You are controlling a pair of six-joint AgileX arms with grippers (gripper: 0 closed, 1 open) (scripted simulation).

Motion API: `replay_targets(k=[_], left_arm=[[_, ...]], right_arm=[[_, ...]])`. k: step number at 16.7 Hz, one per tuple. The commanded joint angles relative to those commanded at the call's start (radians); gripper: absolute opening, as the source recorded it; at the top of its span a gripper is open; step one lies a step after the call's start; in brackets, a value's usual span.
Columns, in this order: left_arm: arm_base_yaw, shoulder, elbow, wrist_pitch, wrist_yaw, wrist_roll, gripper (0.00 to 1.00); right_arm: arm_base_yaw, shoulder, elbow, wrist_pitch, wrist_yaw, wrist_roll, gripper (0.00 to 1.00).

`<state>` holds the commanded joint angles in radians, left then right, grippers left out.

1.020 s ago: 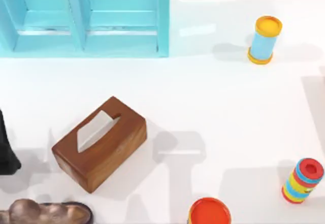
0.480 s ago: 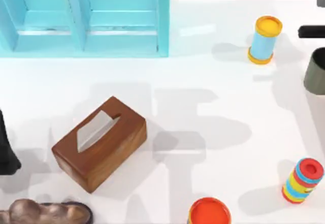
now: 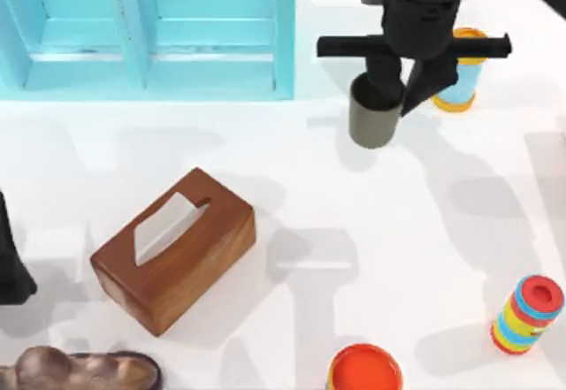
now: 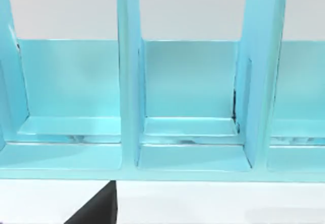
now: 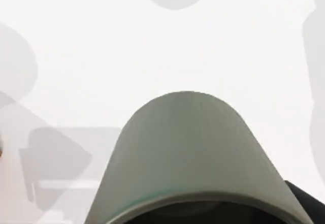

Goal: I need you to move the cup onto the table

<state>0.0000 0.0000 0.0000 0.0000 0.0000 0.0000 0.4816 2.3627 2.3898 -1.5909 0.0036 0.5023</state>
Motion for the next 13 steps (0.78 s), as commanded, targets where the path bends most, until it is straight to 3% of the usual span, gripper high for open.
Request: replay_targets(k=[7,13], left_arm=[[0.0,0.0,0.0,0.0,0.0,0.0,1.0],[0.0,0.0,0.0,0.0,0.0,0.0,1.0]], right_arm=[[0.027,0.03,0.028,0.0,-0.003,0.032,0.0],[0.041,0.011,-0.166,0.174,0.0,0.042,0.0]])
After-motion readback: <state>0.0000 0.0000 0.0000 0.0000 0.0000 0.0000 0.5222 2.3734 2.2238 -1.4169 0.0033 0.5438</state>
